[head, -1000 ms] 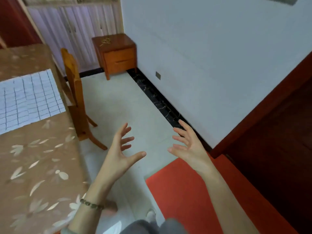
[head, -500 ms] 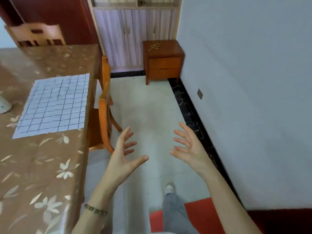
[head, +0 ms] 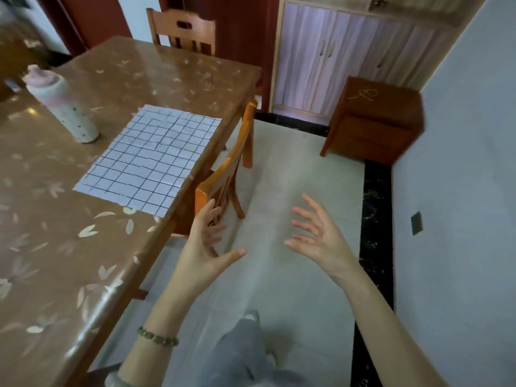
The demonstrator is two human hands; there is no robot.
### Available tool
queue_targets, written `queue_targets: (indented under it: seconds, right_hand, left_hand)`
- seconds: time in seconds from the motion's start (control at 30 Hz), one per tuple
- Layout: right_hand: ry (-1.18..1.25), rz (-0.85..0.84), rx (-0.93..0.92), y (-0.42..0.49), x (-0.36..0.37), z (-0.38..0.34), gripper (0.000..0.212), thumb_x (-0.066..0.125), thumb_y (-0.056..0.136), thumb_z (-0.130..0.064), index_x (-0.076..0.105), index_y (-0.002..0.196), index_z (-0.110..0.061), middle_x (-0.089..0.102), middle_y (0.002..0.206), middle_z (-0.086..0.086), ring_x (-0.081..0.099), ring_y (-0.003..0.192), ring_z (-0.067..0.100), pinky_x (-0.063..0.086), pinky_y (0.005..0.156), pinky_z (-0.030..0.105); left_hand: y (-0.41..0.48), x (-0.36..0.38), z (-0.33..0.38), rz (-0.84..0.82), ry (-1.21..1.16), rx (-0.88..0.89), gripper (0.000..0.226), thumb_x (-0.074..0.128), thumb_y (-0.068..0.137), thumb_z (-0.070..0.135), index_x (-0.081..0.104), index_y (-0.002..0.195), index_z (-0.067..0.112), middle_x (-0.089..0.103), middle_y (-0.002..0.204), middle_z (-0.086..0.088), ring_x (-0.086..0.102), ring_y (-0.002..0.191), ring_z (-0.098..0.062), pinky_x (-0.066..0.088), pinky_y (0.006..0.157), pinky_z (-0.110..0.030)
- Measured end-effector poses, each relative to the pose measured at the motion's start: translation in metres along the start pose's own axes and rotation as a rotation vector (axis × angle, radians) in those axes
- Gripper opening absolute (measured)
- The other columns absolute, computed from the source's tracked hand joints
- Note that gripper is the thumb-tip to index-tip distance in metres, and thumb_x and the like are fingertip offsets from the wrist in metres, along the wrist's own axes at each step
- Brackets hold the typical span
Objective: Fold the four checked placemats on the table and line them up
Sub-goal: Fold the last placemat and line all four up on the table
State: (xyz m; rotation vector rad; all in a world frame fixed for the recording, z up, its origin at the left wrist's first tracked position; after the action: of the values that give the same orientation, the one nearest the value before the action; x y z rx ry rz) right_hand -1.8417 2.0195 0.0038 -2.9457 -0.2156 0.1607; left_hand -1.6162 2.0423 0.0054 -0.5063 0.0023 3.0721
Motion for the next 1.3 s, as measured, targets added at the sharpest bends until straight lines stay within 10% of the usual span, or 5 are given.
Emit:
queue_targets:
  seconds: [0.47,0.73,1.3]
  right_hand:
    - [-0.045,-0.328,-0.066,0.261,0.040,-0.057,0.084,0.074,0.076,0.001,0.032,0.136,-0.040,0.050,0.133,-0.007,0.052,0.120,0.007,0.049,0.085,0.013]
    - [-0.097,-0.527,-0.062,0.360,0.091,-0.092,0.081,0.073,0.078,-0.002,0.034,0.134,-0.046,0.049,0.136,-0.012,0.052,0.121,0.005,0.047,0.099,0.025]
    - [-0.357,-1.156,-0.042,0.537,0.233,-0.097,0.091,0.073,0.068,-0.018,0.028,0.144,-0.039,0.044,0.135,-0.020,0.049,0.119,-0.004,0.046,0.095,0.023]
  left_hand:
    - [0.182,-0.057,-0.038,0.315,-0.058,-0.081,0.104,0.078,0.059,0.060,0.021,0.145,0.043,0.039,0.144,0.014,0.051,0.122,-0.005,0.048,0.100,-0.034]
    - [0.240,-0.101,-0.046,0.493,-0.034,-0.150,0.096,0.081,0.070,0.033,0.022,0.146,0.039,0.040,0.142,0.018,0.052,0.116,0.002,0.047,0.097,-0.026]
    - [0.304,-0.156,-0.105,0.936,-0.112,-0.417,0.107,0.081,0.058,0.047,0.020,0.146,0.043,0.035,0.144,0.024,0.050,0.123,-0.001,0.047,0.097,-0.025]
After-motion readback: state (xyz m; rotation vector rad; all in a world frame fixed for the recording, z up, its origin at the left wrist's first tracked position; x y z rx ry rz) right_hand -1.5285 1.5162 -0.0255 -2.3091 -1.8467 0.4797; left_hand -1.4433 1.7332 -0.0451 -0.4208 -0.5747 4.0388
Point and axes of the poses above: each hand's wrist, its own y-axis towards the middle knuckle, its own x-axis out of the palm, z = x × y, the point moved 5 cm from there along y, towards the middle knuckle
